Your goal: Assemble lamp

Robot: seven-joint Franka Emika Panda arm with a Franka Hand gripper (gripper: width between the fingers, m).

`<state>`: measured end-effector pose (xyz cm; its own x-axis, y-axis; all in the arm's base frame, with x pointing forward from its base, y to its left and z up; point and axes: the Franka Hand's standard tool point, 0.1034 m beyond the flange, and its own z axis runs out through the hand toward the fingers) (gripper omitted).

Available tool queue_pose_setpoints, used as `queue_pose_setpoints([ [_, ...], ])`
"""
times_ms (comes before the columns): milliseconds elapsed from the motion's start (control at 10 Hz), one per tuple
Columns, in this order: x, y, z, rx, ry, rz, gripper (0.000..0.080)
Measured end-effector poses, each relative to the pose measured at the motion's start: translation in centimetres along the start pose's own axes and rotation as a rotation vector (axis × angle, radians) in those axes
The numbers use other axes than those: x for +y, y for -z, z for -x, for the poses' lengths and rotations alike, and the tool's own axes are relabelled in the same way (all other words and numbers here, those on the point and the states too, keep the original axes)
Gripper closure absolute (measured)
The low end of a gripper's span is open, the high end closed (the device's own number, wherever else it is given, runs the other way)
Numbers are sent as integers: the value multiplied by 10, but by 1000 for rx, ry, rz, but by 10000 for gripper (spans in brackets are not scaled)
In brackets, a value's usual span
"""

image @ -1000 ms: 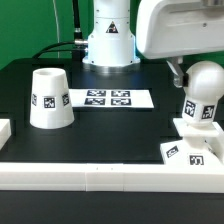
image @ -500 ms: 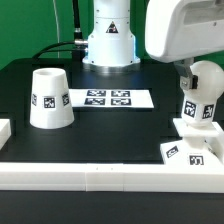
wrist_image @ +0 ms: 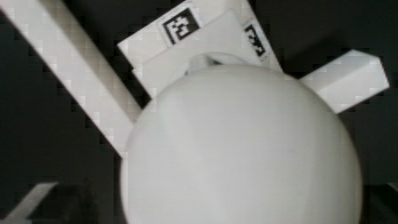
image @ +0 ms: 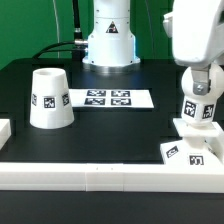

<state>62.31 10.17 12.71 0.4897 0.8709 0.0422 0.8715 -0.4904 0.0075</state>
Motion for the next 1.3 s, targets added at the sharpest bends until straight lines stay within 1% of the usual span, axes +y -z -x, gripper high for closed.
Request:
queue_pose_setpoints([
  [100, 0, 0, 1, 0, 44, 0, 101],
  [300, 3, 0, 3, -7, 212, 8, 101],
  [800, 8, -4, 13, -23, 488, 4, 101],
  [1200, 7, -7, 15, -26, 473, -2, 101],
  [1300, 7, -6, 15, -26, 472, -3, 221],
])
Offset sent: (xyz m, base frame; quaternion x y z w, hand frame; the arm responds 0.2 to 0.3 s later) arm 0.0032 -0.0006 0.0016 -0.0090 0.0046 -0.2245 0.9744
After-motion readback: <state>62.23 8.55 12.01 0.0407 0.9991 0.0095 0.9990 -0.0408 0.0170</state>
